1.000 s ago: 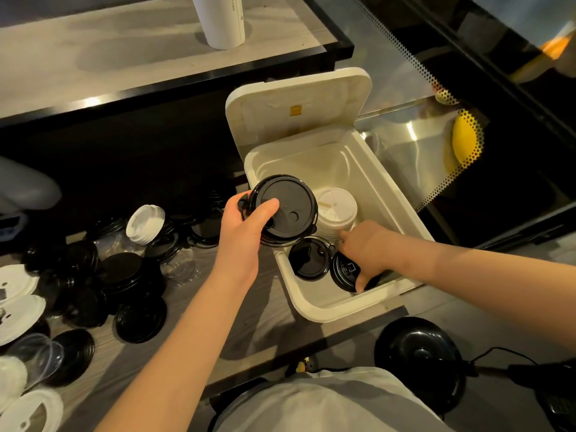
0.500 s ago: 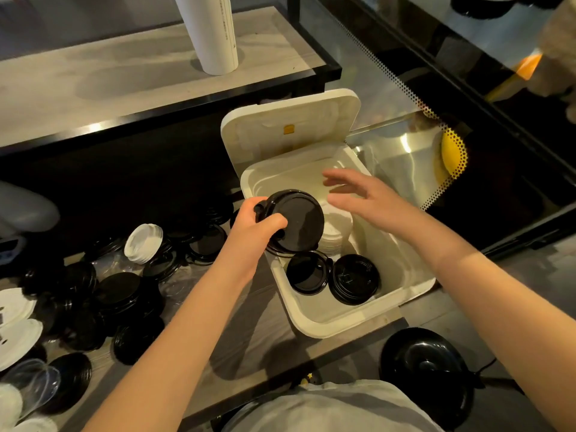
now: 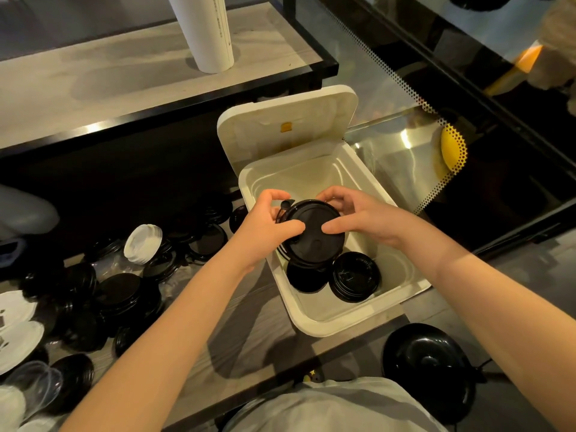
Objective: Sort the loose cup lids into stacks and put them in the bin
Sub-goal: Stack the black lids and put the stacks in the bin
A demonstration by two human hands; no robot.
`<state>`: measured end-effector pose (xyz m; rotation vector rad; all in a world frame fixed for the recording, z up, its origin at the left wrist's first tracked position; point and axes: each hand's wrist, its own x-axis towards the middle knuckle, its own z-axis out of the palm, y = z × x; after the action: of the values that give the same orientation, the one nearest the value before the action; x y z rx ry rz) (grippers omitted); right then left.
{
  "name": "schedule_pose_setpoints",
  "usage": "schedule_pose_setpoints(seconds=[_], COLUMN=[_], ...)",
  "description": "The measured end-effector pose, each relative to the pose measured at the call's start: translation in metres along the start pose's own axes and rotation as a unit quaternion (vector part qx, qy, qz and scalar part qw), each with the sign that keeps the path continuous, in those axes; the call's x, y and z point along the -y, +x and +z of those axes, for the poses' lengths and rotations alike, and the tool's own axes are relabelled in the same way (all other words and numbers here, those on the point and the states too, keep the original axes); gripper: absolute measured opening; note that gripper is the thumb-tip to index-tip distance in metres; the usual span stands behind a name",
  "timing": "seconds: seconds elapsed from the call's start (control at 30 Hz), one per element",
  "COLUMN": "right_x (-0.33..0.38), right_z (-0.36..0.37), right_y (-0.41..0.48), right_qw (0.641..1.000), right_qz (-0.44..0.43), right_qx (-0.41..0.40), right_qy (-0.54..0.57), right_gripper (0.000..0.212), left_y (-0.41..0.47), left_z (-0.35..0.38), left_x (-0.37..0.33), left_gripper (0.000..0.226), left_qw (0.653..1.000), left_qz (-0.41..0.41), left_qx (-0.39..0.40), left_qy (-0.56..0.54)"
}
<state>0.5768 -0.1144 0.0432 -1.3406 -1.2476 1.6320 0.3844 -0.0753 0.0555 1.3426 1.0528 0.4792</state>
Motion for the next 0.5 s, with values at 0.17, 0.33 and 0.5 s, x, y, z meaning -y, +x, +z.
schedule_pose_setpoints(seconds=[0.17, 0.33, 0.5], right_x=[-0.003, -0.009, -0.024], right_z=[0.002, -0.007, -0.001], right_y=[-0.003, -0.007, -0.005], right_qw=[0.999, 0.997, 0.98], right_qz=[0.029, 0.046, 0.112], right_qx=[-0.001, -0.048, -0.085], right_qy=[0.016, -0.028, -0.139], right_gripper=[0.044, 0.042, 0.038], left_y=[0.001, -0.008, -0.016], left_z=[0.002, -0.011, -0.025], left_x=[0.004, 0.006, 0.025], left_gripper=[0.05, 0.035, 0.045], left_qw=[0.999, 0.968, 0.902], left_qz=[0.004, 0.12, 0.196], left_qx=[0.003, -0.089, -0.051], left_qy=[0.031, 0.203, 0.381])
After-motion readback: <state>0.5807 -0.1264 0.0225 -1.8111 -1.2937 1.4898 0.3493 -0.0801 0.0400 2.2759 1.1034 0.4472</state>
